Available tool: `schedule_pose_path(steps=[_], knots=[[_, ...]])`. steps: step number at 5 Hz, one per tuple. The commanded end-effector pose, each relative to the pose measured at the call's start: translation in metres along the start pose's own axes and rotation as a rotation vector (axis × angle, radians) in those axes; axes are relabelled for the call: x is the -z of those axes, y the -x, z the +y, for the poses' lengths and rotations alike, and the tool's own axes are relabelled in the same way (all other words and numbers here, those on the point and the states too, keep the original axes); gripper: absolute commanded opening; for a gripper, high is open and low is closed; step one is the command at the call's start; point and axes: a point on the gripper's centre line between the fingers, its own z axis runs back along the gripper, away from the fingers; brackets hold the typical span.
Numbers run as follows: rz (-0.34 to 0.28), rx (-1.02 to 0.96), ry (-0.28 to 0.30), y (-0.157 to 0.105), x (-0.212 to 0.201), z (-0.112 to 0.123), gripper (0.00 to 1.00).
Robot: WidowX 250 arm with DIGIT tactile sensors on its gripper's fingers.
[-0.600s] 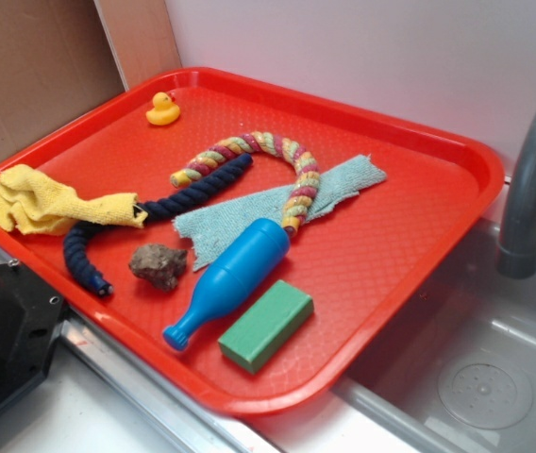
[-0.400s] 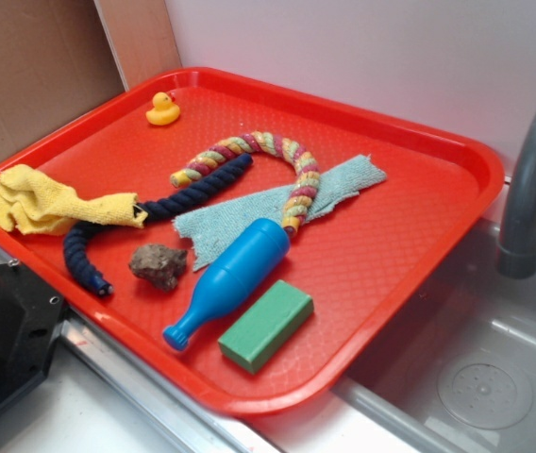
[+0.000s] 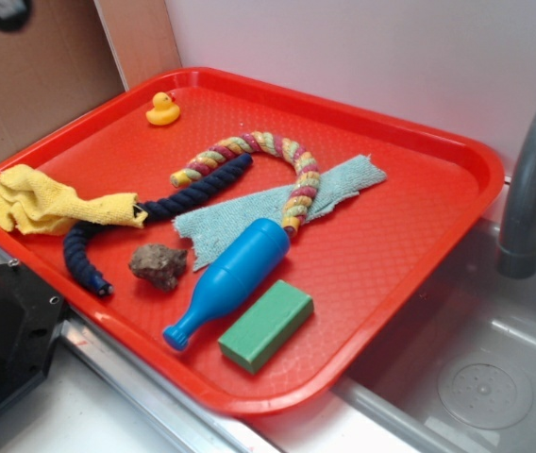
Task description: Grab the yellow duck.
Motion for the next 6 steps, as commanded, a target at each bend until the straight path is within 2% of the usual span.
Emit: schedule_pose_path(steps=[1,2,3,4,5,6], knots=[[-0.153,-0.295,0.016,-0.052,0.024,0.034,1.00],[-0.147,-0.231,0.054,-0.082,0.047,0.037,1.00],[-0.153,-0.202,0.016,-0.127,0.078,0.035,1.00],[-0.084,-0.210,0.059,-0.151,0.113,0.050,1.00],[-0.077,-0.180,0.042,-0.170,0.134,0.062,1.00],[-0.036,-0.176,0.010,-0.169,0.153,0.071,1.00]])
